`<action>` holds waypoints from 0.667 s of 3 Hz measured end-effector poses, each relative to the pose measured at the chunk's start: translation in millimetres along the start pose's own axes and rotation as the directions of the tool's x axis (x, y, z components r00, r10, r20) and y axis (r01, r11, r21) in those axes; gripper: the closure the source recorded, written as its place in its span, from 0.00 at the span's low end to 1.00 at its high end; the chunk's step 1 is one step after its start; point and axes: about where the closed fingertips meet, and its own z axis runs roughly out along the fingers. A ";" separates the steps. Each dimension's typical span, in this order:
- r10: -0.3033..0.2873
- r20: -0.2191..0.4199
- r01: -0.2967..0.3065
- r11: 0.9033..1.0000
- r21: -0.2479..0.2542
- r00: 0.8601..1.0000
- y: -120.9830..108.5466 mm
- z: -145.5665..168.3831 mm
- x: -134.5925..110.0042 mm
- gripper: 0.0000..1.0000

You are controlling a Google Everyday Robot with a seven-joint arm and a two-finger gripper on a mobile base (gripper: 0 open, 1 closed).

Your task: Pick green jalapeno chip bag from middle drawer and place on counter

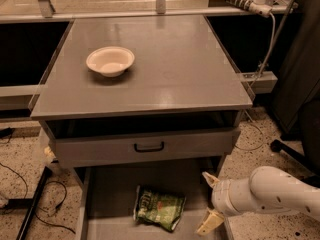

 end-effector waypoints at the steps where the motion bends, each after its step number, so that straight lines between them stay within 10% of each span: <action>1: -0.048 0.021 0.049 0.998 -0.034 0.999 10.8 33.1 -7.8 0.00; 2: -0.111 0.057 0.114 0.992 -0.052 0.992 19.1 78.1 -16.2 0.00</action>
Offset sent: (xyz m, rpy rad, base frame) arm 0.0110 0.0999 -0.0944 0.0583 -0.0730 0.1994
